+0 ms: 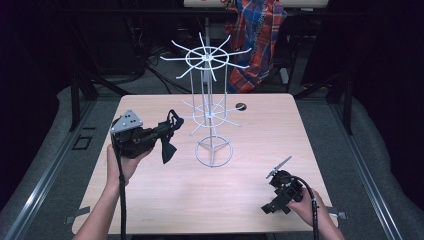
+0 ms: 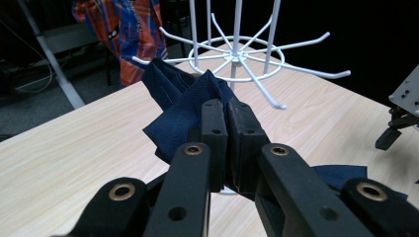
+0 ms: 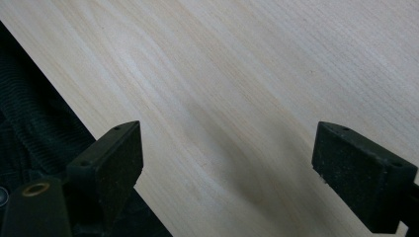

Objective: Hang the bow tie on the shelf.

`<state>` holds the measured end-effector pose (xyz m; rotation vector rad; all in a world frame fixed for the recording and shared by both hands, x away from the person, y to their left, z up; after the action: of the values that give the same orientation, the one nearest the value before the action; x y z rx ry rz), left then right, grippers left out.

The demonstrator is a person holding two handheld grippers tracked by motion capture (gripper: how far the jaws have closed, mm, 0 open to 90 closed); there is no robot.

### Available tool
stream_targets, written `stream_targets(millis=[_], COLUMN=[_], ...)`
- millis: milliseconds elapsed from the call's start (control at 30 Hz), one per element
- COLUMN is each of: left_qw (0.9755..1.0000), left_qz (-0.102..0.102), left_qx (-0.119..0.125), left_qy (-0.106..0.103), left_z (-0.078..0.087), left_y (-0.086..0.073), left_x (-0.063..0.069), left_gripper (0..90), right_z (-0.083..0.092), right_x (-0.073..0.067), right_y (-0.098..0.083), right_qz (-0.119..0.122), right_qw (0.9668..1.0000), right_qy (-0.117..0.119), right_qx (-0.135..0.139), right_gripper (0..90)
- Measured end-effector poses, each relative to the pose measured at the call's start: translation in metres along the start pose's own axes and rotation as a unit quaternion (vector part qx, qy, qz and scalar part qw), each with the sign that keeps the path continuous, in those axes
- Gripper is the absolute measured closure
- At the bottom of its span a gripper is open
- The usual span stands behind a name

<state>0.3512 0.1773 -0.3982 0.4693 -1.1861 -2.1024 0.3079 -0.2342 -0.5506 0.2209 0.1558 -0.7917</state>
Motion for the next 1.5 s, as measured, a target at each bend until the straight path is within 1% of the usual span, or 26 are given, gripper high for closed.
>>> stream_targets(millis=[133, 233, 333, 400, 467, 533, 600, 733, 867, 900, 1100, 1200, 1300, 1367, 1433, 1500], left_qw=[0.9999, 0.9998, 0.9996, 0.9996, 0.9997, 0.9998, 0.9998, 0.9998, 0.9998, 0.9997, 0.9992, 0.9990, 0.9986, 0.9983, 0.9979, 0.9972], left_qz=[-0.008, -0.012, -0.019, -0.021, -0.015, -0.006, -0.006, -0.003, 0.004, 0.008, 0.030, 0.041, 0.049, 0.054, 0.060, 0.068], left_qx=[0.010, 0.015, 0.017, 0.019, 0.018, 0.019, 0.016, 0.018, 0.015, 0.012, 0.010, 0.005, 0.002, -0.004, -0.007, -0.007], left_qy=[-0.002, -0.010, -0.009, -0.007, -0.004, -0.006, -0.005, -0.007, -0.014, -0.018, -0.024, -0.018, -0.019, -0.021, -0.025, -0.031], left_z=[0.007, 0.009, 0.010, 0.009, 0.007, 0.005, 0.004, -0.001, -0.008, -0.010, -0.019, -0.023, -0.027, -0.030, -0.032, -0.035], left_y=[0.004, 0.007, 0.009, 0.010, 0.008, 0.007, 0.007, 0.007, 0.006, 0.004, -0.001, -0.005, -0.008, -0.011, -0.012, -0.014], left_x=[0.005, 0.009, 0.014, 0.013, 0.009, 0.004, 0.001, -0.004, -0.008, -0.009, -0.018, -0.023, -0.026, -0.028, -0.030, -0.032], left_gripper=[86.6, 86.6, 86.6, 86.6, 86.6, 86.6, 86.6, 86.6, 86.6, 86.6, 86.6, 86.6, 86.6, 86.6, 86.6, 86.5], right_z=[0.000, 0.000, 0.001, 0.001, 0.000, 0.000, 0.000, 0.000, 0.000, 0.000, 0.000, 0.000, 0.000, 0.000, -0.002, -0.001], right_x=[0.000, -0.001, -0.001, -0.001, -0.001, -0.001, 0.000, 0.000, 0.000, 0.000, 0.000, 0.000, 0.000, 0.000, -0.001, -0.001], right_y=[0.000, 0.000, 0.000, 0.000, 0.000, 0.000, 0.000, 0.000, 0.000, 0.000, 0.000, 0.000, 0.000, 0.000, 0.000, 0.000], right_qz=[0.001, 0.002, 0.002, 0.001, 0.002, 0.002, 0.001, 0.000, 0.001, 0.001, 0.002, 0.002, 0.002, 0.002, -0.004, -0.001], right_qw=[1.0000, 1.0000, 1.0000, 1.0000, 1.0000, 1.0000, 1.0000, 1.0000, 1.0000, 1.0000, 1.0000, 1.0000, 1.0000, 1.0000, 1.0000, 1.0000], right_qy=[-0.002, -0.001, 0.000, -0.001, -0.001, 0.000, -0.001, -0.002, -0.001, -0.001, -0.002, -0.001, -0.001, -0.001, 0.006, 0.003], right_qx=[-0.002, -0.002, -0.001, -0.002, -0.004, -0.003, -0.003, -0.003, -0.004, -0.004, -0.006, -0.005, -0.006, -0.006, 0.001, -0.003], right_gripper=[11.8, 11.8, 11.8, 11.8, 11.8, 11.8, 11.8, 11.9, 11.8, 11.8, 11.8, 11.8, 11.8, 11.8, 11.8, 11.8])
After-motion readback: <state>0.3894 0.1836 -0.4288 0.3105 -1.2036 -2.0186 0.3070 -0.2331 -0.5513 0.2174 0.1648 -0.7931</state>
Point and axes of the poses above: each handheld gripper's, and its own axes: z roughly backward along the jaws, y roughly out of its top, x roughly to its right, the point moved 2 cm from there along -z, roughly forward along the jaws, and after that the axes turned 7 degrees about -x, right-handed, at the moved point
